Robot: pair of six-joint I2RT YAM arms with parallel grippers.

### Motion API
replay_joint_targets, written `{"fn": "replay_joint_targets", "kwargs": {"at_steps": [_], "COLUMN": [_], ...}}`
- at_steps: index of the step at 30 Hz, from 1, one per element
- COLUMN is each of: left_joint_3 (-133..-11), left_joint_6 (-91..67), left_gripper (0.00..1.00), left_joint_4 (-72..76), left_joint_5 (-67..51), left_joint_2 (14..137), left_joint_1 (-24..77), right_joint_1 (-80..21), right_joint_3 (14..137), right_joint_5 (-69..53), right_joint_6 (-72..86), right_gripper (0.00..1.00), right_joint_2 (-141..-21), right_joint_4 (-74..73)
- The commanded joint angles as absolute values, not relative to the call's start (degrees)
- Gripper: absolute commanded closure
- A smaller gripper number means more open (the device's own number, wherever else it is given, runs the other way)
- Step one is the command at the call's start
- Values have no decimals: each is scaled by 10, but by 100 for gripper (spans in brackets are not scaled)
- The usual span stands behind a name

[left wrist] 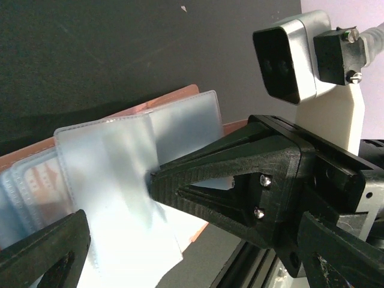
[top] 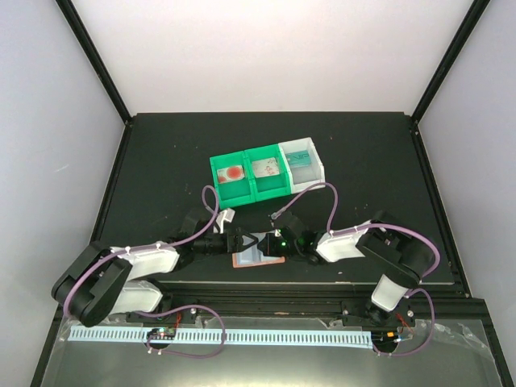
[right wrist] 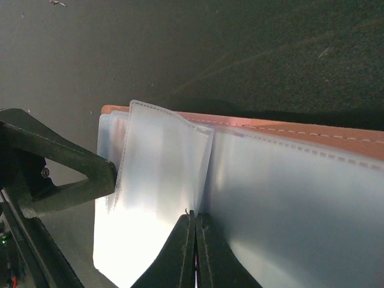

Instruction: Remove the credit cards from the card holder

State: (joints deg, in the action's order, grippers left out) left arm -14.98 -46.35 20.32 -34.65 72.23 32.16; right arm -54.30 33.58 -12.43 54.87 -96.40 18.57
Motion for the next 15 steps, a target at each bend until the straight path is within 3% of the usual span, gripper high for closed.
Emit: {"fn": "replay_joint_targets", "kwargs": {"at_steps": [1, 9, 15], "left_joint_3": [-164, -153, -152], "left_joint_6": [-490, -542, -560], "left_gripper": [4, 4, 3], "left_joint_4": [266, 328, 338], "left_joint_5": [-393, -427, -429], "left_joint_2": [748, 762, 748], "left_joint_1": [320, 321, 331], "right_joint_1": [-548, -548, -548], "right_joint_3": [322, 316, 310], "right_joint_5": [-139, -136, -118], "right_joint_6": [558, 561, 558], "right_gripper": [99, 98, 91], "right_joint_2": [-982, -966, -940], "right_joint_4": [187, 196, 191]}}
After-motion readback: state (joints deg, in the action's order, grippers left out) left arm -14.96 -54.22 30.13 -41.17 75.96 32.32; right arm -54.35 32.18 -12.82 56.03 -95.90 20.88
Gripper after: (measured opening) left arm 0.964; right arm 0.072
